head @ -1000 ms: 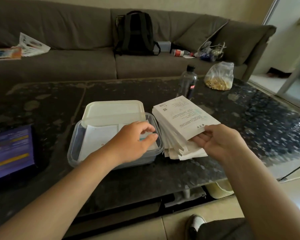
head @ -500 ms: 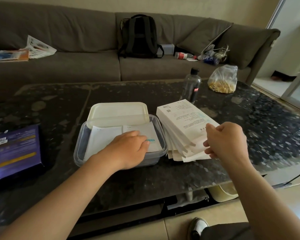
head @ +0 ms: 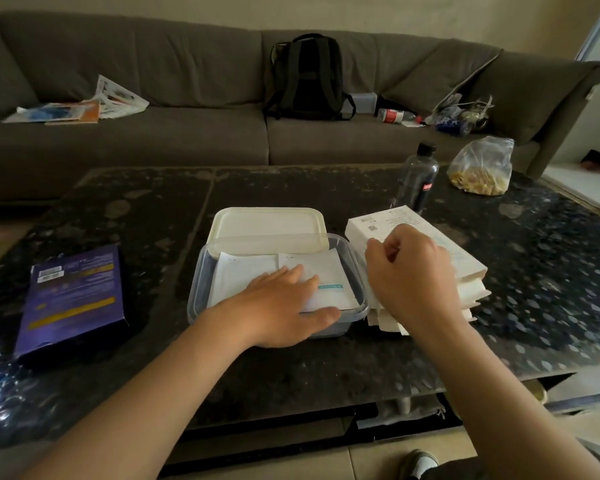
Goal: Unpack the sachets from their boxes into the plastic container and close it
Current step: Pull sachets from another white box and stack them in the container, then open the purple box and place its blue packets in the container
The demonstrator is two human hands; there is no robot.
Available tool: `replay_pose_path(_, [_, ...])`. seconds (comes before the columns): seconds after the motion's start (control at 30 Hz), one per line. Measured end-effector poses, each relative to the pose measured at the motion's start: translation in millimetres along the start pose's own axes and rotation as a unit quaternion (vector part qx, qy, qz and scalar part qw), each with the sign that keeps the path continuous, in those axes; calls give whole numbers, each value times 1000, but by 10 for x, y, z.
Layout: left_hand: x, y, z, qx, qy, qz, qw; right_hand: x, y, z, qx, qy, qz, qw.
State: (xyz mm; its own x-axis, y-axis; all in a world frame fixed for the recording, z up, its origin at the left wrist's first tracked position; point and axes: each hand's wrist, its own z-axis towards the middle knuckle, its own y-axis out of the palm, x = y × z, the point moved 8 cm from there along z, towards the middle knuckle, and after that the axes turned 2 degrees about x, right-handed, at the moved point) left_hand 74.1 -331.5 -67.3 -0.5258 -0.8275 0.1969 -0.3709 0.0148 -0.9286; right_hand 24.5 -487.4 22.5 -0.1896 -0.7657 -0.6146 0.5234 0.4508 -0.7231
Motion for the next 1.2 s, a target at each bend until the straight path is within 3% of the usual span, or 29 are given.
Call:
replay_pose_path(0.17, [-382,-100,-164,53,-60,-76,994,-289,424,0,-95,-19,40,995])
replay_pose_path(0.43, [-1099,-458,-673,195,-140,-123,963,-981,971,-207,-130,-152,30,979])
replay_pose_path(0.57, [-1602,-505,-967,229,-205,-121,944,-1249,1100,-345,-117,-199,49,972])
replay_pose_path(0.87, [-2577,-82,-1374,137,-426,-97,889,-1511,1386,-591,-164,-246,47,954])
replay_pose_path(1.2, [-2963,316,-1426,92,-501,-186,840,-1698,1431,-709,-185,-261,104,942])
